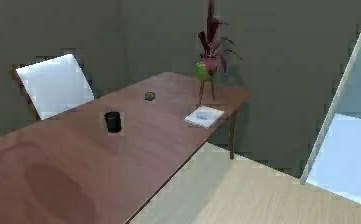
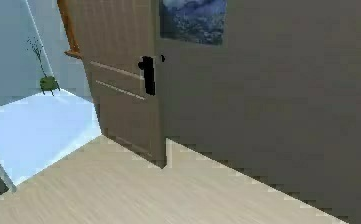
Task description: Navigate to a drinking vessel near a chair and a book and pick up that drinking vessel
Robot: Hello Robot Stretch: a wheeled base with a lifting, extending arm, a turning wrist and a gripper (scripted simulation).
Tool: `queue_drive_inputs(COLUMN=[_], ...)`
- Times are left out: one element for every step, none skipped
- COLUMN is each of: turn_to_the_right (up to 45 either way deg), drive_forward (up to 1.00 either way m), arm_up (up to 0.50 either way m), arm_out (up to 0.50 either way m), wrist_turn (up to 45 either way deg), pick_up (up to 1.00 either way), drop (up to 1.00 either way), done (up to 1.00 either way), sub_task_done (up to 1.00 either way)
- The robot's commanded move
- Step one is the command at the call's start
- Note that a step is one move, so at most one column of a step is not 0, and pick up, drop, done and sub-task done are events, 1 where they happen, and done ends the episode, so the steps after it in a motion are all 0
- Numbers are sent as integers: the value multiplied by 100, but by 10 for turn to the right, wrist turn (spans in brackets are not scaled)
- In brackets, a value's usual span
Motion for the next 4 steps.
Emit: queue_drive_inputs(turn_to_the_right=[-450, -450, -180, 450], drive_forward=[0, 0, 0, 0], arm_up=[0, 0, 0, 0], arm_out=[0, 0, 0, 0], wrist_turn=[0, 0, 0, 0], pick_up=[0, 0, 0, 0], drop=[0, 0, 0, 0], done=[0, 0, 0, 0], sub_task_done=[0, 0, 0, 0])
